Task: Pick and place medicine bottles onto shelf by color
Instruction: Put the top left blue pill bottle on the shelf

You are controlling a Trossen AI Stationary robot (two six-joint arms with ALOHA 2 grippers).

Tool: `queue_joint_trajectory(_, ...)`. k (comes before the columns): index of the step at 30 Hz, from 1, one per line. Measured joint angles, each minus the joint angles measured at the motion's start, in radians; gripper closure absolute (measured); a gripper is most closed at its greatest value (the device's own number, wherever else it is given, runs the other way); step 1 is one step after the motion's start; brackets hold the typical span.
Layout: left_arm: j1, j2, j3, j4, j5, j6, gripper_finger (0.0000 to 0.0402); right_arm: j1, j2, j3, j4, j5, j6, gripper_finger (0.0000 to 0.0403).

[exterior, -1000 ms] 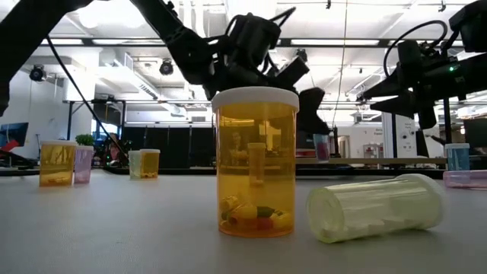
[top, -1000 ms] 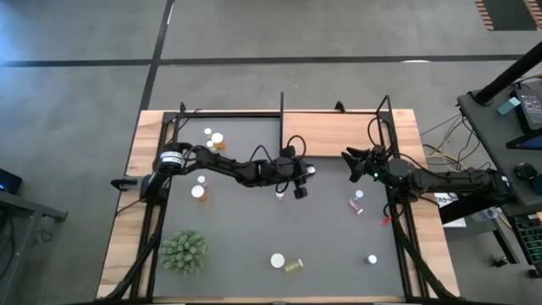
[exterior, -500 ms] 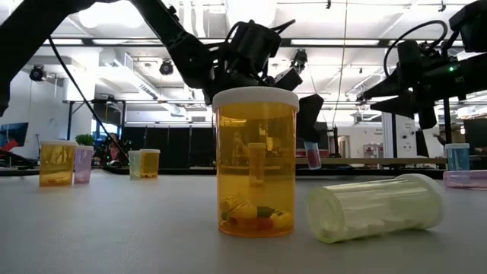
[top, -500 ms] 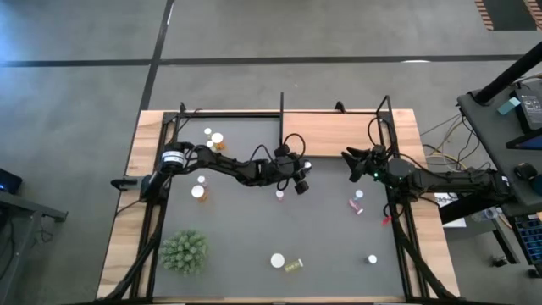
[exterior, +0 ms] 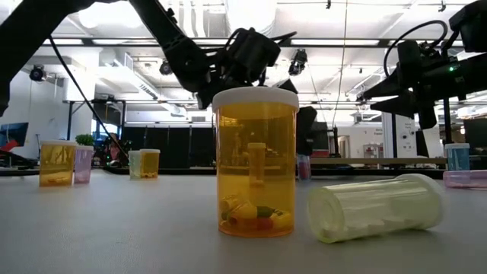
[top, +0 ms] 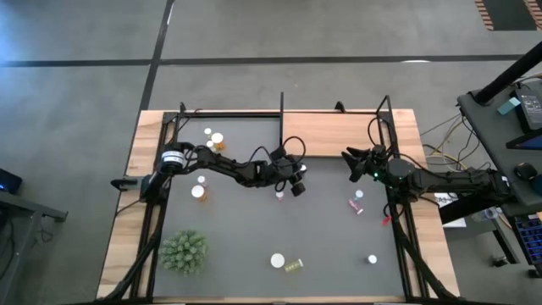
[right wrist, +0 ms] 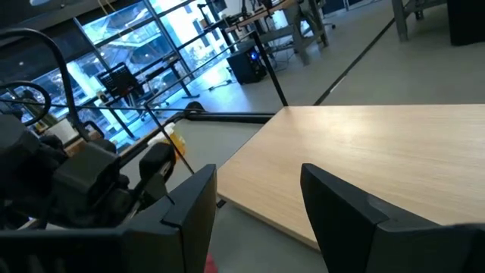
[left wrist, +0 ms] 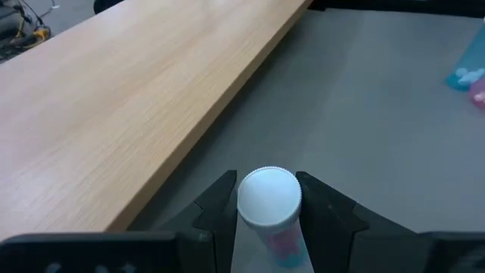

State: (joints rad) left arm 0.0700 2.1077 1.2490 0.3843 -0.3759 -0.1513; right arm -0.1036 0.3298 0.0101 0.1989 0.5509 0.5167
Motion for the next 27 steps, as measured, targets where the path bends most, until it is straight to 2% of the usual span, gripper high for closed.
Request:
queue_joint_trajectory(5,0.000,-0.001,-0.002,0.000,0.001,0.022,0.0298,0.000,0.000,0.000,0.000,0.000,0.000,0.0220)
queue_joint_trajectory(11,-0.008,-0.002,-0.009,0.004,0.042,0.160,0.0298,0.000,0.000,0.000,0.000,0.000,0.000,0.0220)
queue_joint_trajectory(17,-0.009,-0.002,-0.008,0.006,0.045,0.163,0.0298,0.000,0.000,0.000,0.000,0.000,0.000,0.0220)
queue_joint_trajectory(27,-0.011,-0.018,0.087,-0.050,0.066,0.214,0.0298,0.000,0.000,0.000,-0.002,0.000,0.000,0.0220)
